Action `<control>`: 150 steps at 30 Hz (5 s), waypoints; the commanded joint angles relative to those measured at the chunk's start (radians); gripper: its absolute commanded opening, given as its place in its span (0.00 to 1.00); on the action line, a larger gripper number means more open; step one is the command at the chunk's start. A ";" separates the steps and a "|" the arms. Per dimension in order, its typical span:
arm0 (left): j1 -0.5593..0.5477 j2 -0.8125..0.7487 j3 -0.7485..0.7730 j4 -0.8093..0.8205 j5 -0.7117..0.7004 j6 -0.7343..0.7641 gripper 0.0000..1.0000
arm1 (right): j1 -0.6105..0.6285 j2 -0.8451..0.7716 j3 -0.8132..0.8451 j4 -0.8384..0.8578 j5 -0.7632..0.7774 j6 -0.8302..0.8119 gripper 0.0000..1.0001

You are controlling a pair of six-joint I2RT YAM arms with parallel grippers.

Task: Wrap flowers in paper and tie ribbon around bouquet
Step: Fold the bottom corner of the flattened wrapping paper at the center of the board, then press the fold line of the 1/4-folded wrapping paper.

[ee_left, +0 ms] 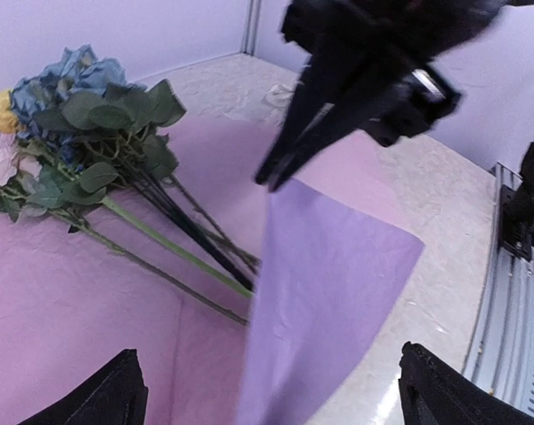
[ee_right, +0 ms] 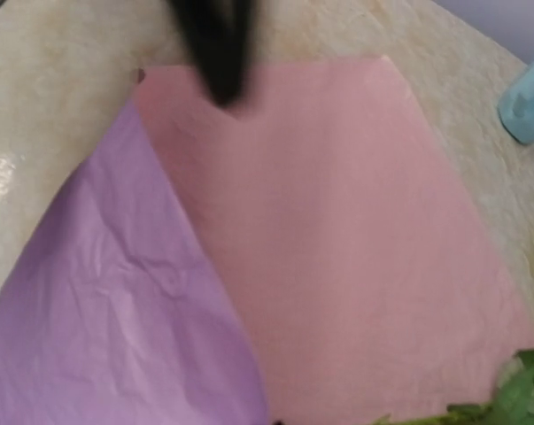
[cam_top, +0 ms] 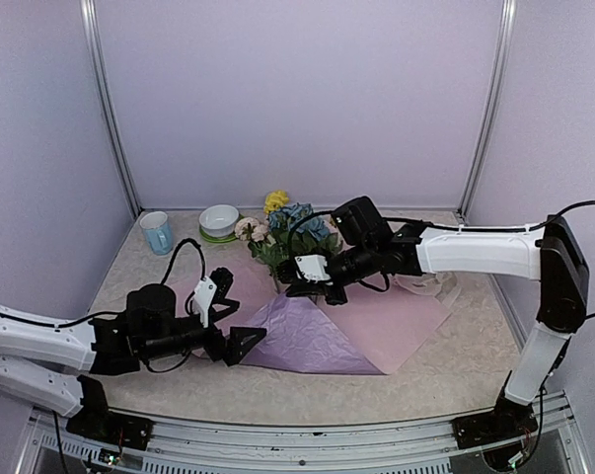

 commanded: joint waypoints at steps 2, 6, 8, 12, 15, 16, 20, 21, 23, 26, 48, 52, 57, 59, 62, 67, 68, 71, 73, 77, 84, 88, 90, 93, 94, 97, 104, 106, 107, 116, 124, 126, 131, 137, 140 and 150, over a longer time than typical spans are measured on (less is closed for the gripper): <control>0.170 0.240 0.167 -0.063 0.210 0.041 0.97 | -0.038 0.039 0.074 -0.064 -0.070 -0.065 0.00; 0.190 0.357 0.237 -0.057 0.285 0.115 0.94 | -0.065 0.060 0.107 -0.067 -0.079 -0.083 0.00; 0.206 0.388 0.250 -0.045 0.358 0.118 0.83 | -0.074 0.072 0.117 -0.066 -0.080 -0.086 0.00; 0.239 0.406 0.255 -0.002 0.494 0.104 0.48 | -0.084 0.087 0.122 -0.071 -0.078 -0.069 0.00; 0.247 0.406 0.247 0.016 0.521 0.106 0.19 | -0.098 0.073 0.089 -0.020 -0.078 -0.018 0.00; 0.248 0.409 0.246 0.018 0.503 0.105 0.07 | -0.102 0.064 0.073 0.003 -0.081 -0.003 0.00; 0.259 0.442 0.255 0.018 0.450 0.100 0.00 | -0.108 0.009 -0.018 0.147 -0.074 0.137 0.40; 0.262 0.452 0.262 0.019 0.447 0.100 0.00 | -0.110 -0.012 -0.044 0.185 -0.071 0.179 0.54; 0.266 0.471 0.274 0.015 0.453 0.101 0.00 | -0.127 -0.075 -0.108 0.263 -0.070 0.277 0.81; 0.268 0.485 0.276 0.012 0.451 0.096 0.00 | -0.178 -0.172 -0.249 0.408 -0.102 0.527 1.00; 0.269 0.458 0.218 0.048 0.338 0.080 0.00 | -0.189 -0.150 -0.646 0.256 -0.240 0.867 0.63; 0.269 0.460 0.227 0.033 0.318 0.087 0.00 | -0.189 -0.140 -0.650 0.249 -0.330 0.842 0.24; 0.269 0.477 0.248 -0.021 0.292 0.076 0.06 | -0.213 -0.145 -0.649 0.237 -0.366 0.841 0.00; 0.269 0.480 0.247 -0.037 0.304 0.070 0.15 | -0.233 -0.130 -0.630 0.204 -0.332 0.852 0.00; 0.269 0.502 0.252 -0.060 0.282 0.059 0.15 | -0.253 -0.101 -0.591 0.141 -0.317 0.876 0.00; 0.271 0.649 0.373 -0.176 0.172 0.047 0.00 | -0.258 -0.049 -0.534 0.057 -0.309 0.893 0.00; 0.271 0.685 0.405 -0.196 0.167 0.043 0.00 | -0.260 -0.039 -0.527 0.040 -0.298 0.900 0.00; 0.270 0.773 0.483 -0.256 0.164 0.036 0.00 | -0.274 -0.007 -0.508 -0.024 -0.240 0.928 0.00; 0.271 0.796 0.502 -0.263 0.153 0.017 0.00 | -0.296 0.007 -0.496 -0.069 -0.200 0.968 0.00; 0.268 0.779 0.478 -0.210 0.184 -0.008 0.00 | -0.310 -0.026 -0.525 -0.073 -0.193 1.044 0.00; 0.238 0.846 0.537 -0.230 0.192 0.001 0.00 | -0.310 -0.128 -0.615 -0.092 -0.215 1.147 0.00; 0.238 0.824 0.505 -0.200 0.234 -0.027 0.00 | -0.306 -0.253 -0.711 -0.071 -0.231 1.247 0.00; 0.225 0.808 0.495 -0.199 0.270 -0.013 0.00 | -0.306 -0.289 -0.721 -0.062 -0.224 1.257 0.00; 0.194 0.766 0.457 -0.158 0.267 -0.001 0.00 | -0.314 -0.258 -0.656 -0.046 -0.173 1.214 0.00; 0.200 0.753 0.446 -0.148 0.257 -0.012 0.00 | -0.318 -0.219 -0.618 -0.052 -0.167 1.185 0.00; 0.244 0.731 0.431 -0.151 0.215 -0.063 0.00 | -0.347 -0.094 -0.508 -0.098 -0.116 1.074 0.00; 0.251 0.696 0.386 -0.113 0.170 -0.044 0.03 | -0.372 -0.028 -0.473 -0.123 -0.059 1.024 0.00; 0.253 0.704 0.401 -0.142 0.153 -0.043 0.23 | -0.372 -0.030 -0.484 -0.078 -0.086 1.037 0.00; 0.256 0.696 0.407 -0.160 0.143 -0.047 0.29 | -0.372 -0.021 -0.485 -0.067 -0.108 1.041 0.00; 0.214 0.448 0.423 -0.539 -0.219 -0.220 0.66 | -0.372 -0.001 -0.471 -0.054 -0.119 1.058 0.00; -0.019 0.505 0.522 -0.593 -0.131 -0.199 0.50 | -0.372 -0.001 -0.472 -0.038 -0.114 1.061 0.00; -0.037 0.576 0.526 -0.582 -0.060 -0.201 0.36 | -0.372 0.000 -0.472 -0.044 -0.114 1.053 0.00; 0.008 0.657 0.486 -0.563 -0.016 -0.254 0.19 | -0.372 -0.002 -0.480 -0.047 -0.118 1.036 0.00; 0.040 0.568 0.351 -0.637 -0.004 -0.446 0.16 | -0.372 -0.014 -0.496 -0.045 -0.117 1.037 0.00; 0.067 0.510 0.217 -0.625 0.041 -0.578 0.16 | -0.371 -0.019 -0.494 -0.053 -0.111 1.031 0.00; 0.113 0.282 0.106 -0.890 -0.095 -0.854 0.21 | -0.372 -0.024 -0.487 -0.076 -0.118 0.998 0.00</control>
